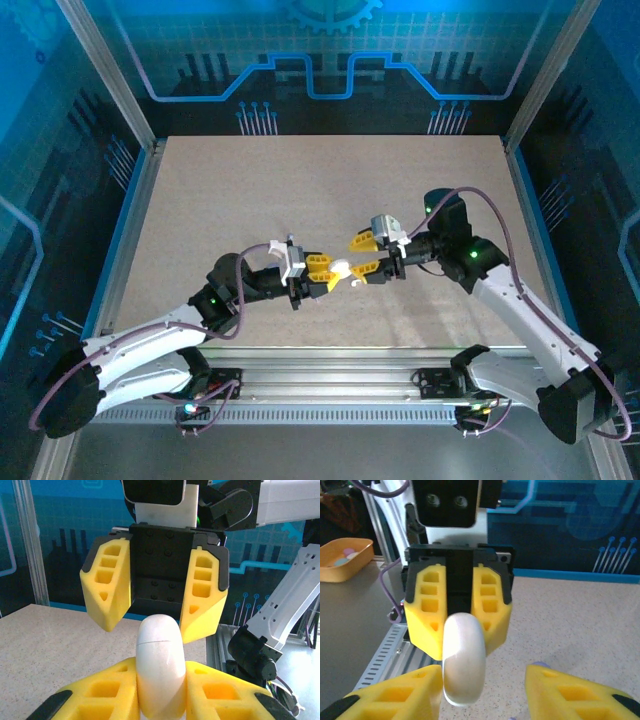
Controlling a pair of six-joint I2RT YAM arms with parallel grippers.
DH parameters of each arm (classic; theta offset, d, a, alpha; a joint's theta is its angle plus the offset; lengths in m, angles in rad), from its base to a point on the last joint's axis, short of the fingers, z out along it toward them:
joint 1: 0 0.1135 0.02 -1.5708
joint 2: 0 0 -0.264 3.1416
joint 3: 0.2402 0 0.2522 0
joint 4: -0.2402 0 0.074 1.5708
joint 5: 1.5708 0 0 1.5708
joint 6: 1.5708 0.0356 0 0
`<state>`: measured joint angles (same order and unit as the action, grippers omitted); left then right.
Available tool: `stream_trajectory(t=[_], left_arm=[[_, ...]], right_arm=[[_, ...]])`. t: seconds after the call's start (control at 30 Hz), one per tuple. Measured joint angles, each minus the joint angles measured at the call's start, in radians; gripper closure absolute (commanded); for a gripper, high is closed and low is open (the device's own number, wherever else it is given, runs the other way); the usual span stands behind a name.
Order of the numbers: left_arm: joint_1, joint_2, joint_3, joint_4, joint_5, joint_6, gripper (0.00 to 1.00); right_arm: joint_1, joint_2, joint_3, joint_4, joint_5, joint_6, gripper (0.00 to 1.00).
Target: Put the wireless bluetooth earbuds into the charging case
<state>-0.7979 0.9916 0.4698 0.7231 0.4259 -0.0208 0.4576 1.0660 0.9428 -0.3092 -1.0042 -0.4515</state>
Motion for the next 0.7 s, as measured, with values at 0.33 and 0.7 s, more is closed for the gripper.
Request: stream_trajectory(t=[0.33,0.7], left_arm=[[0.000,0.000,0.000,-0.002,0.006,0.000,0.76],[0.000,0.000,0.000,-0.017,-0.002,0.015,0.28]], right_arm=[[0.041,0.047,0.057,-0.089,-0.024,-0.092,0.77],[0.054,0.042,0.077,-0.158,0.014,-0.138,0.87]])
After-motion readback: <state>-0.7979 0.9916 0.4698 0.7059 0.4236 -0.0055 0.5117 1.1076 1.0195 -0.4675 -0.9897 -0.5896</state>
